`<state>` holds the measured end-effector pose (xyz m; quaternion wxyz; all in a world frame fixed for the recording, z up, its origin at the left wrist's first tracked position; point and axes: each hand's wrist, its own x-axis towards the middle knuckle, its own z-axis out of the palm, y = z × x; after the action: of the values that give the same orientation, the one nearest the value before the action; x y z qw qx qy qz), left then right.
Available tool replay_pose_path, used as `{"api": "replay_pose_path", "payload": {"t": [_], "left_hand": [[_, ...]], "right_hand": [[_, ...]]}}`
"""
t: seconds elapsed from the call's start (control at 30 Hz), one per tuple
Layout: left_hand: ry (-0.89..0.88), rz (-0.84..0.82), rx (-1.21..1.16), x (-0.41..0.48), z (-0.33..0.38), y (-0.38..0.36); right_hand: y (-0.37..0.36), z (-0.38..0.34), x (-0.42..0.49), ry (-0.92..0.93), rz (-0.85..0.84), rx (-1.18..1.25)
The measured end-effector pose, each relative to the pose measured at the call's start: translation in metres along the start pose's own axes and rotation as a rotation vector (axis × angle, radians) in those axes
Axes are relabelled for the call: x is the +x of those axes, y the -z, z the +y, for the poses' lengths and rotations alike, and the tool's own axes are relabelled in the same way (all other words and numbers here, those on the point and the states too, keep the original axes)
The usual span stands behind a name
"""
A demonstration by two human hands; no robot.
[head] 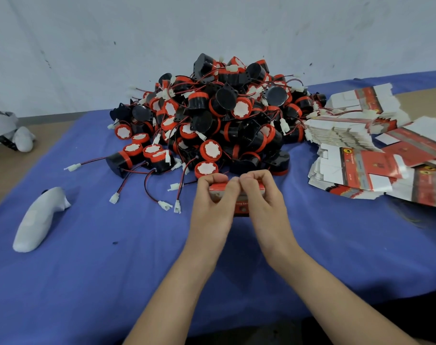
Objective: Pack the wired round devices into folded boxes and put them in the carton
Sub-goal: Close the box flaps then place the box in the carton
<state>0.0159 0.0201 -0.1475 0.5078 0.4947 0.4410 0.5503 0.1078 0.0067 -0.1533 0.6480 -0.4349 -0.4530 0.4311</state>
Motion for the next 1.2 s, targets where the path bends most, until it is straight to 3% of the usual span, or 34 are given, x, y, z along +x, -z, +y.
{"api": "replay_pose_path", "payload": {"t": [0.27, 0.5, 0.77, 1.2], "left_hand": [[-0.137, 0.045, 0.070, -0.005, -0.005, -0.003], [-0.148, 0.051, 0.043, -0.007, -0.006, -0.003], [0.028, 0.103, -0.131, -0.004, -0.003, -0.003], [0.183, 0.052, -0.169, 0.008, -0.005, 0.000]], "right_hand": [[0.000, -0.002, -0.004, 0.022, 0.009, -0.044], [0.001, -0.004, -0.004, 0.035, -0.008, -0.014], [0.002, -0.010, -0.001, 0.001, -0.042, 0.011], [0.010, -0.005, 0.002, -0.015, -0.037, 0.022]]}}
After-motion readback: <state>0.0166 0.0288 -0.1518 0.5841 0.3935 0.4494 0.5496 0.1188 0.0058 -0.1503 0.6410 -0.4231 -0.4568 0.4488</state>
